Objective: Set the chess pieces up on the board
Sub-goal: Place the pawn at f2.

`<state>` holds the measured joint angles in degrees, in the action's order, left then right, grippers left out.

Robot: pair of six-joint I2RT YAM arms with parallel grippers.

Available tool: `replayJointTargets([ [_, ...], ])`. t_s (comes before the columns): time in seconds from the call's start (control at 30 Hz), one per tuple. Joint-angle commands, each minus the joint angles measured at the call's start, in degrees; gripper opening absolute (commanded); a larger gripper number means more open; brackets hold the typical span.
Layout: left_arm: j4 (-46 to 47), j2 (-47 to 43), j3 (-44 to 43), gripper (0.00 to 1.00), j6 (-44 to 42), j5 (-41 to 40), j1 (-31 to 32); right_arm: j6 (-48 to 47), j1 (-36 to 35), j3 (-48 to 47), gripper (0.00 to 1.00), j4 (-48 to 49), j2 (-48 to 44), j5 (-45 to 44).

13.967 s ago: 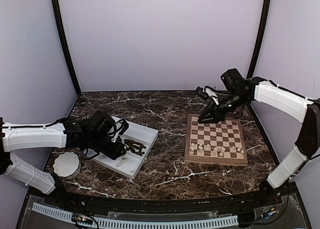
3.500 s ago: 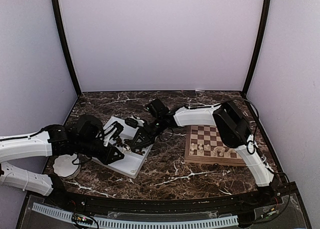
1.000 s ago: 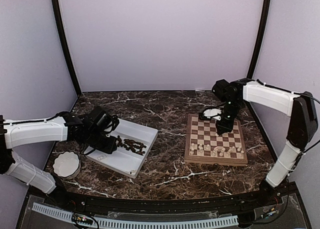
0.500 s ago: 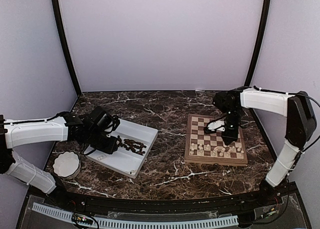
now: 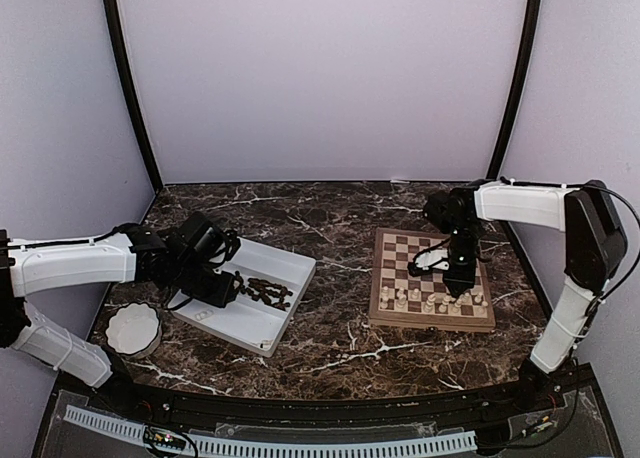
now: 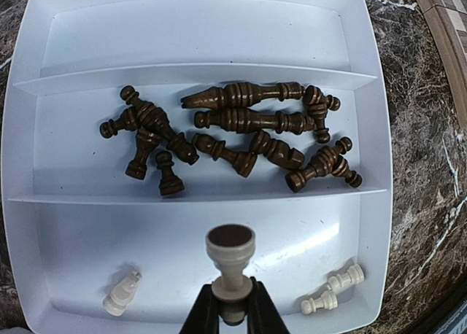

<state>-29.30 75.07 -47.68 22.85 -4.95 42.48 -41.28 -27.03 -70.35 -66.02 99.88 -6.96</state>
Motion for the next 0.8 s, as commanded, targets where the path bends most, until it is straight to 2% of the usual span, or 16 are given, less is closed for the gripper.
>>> replayJointTargets([
  [0.0,0.5,-0.5,0.3,0.09,-0.4,0.5,-0.4,0.7,0.2,1.1,0.06,-0.4,0.8,-1.1],
  [0.17,0.6,-0.3,0.3,0.09,-0.4,0.9,-0.3,0.8,0.2,1.2,0.16,0.1,0.5,-1.3],
  [0.57,0.8,0.0,-0.1,0.09,-1.1,1.3,-0.4,1.0,0.2,-4.7,0.28,-2.9,-0.9,4.9],
  [0.77,4.4,-0.5,-0.2,0.09,-5.2,9.7,-0.3,0.5,0.8,-9.7,0.30,-2.7,-1.5,6.6],
])
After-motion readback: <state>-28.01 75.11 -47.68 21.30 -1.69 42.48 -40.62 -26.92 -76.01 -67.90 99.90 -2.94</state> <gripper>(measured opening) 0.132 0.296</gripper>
